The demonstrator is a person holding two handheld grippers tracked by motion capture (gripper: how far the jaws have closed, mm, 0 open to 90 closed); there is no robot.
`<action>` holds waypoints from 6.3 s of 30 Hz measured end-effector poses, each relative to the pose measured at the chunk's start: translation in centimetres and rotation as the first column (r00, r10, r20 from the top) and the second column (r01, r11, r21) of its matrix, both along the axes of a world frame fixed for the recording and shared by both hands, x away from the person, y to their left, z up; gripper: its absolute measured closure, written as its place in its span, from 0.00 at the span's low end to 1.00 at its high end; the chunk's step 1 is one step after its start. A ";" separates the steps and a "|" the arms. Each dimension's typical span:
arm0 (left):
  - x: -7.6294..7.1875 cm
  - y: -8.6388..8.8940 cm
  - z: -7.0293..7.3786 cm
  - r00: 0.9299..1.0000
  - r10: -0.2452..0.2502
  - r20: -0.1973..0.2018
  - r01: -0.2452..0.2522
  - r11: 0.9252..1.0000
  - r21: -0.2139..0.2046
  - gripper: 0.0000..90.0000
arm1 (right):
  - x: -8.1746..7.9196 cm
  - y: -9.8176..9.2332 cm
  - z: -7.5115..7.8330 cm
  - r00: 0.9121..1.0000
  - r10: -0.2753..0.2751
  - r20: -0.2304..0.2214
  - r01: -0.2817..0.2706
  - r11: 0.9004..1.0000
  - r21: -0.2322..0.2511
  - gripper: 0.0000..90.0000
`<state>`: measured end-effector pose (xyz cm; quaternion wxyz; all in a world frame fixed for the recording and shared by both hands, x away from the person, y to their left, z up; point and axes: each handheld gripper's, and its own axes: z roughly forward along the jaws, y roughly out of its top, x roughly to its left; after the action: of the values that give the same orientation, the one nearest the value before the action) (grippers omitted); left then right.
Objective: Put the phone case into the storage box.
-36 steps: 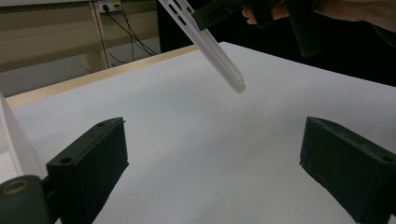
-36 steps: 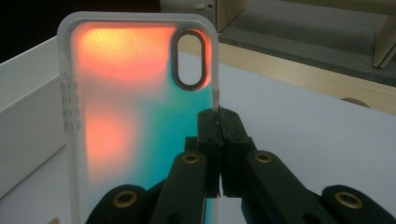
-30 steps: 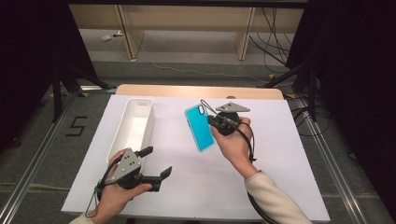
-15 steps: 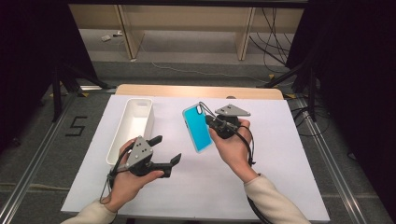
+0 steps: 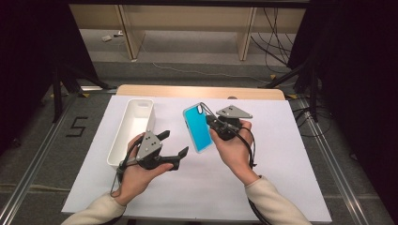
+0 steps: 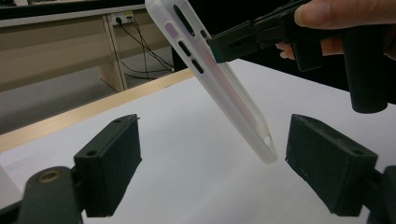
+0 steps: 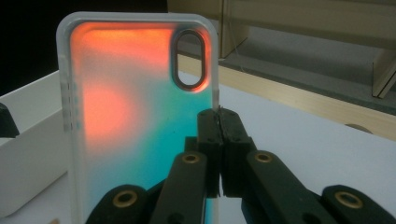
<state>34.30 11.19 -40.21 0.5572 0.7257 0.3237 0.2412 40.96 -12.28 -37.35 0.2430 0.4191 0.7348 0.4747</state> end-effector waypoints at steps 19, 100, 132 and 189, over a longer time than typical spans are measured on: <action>0.7 -1.5 0.6 1.000 0.022 0.002 -0.022 1.000 0.020 0.31 | -0.1 0.2 -0.2 1.000 -0.008 0.014 0.008 1.000 -0.001 0.99; 4.7 -0.6 1.3 0.979 0.201 -0.021 -0.200 0.979 0.047 0.94 | -1.7 1.4 0.2 0.999 0.017 0.042 -0.019 0.998 0.058 0.96; 4.9 -0.2 1.4 0.967 0.254 -0.032 -0.252 0.966 0.051 0.98 | -1.9 1.6 -0.1 0.967 0.201 0.154 -0.211 0.976 0.051 0.44; 5.3 2.3 2.5 0.948 0.315 -0.051 -0.316 0.949 -0.005 0.98 | -3.3 -4.4 -0.9 0.957 0.192 0.217 -0.209 0.976 0.061 0.21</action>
<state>39.61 13.46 -37.71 0.5081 0.6666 0.4510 0.3068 37.68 -16.73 -38.21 0.2522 0.2996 0.7233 0.5688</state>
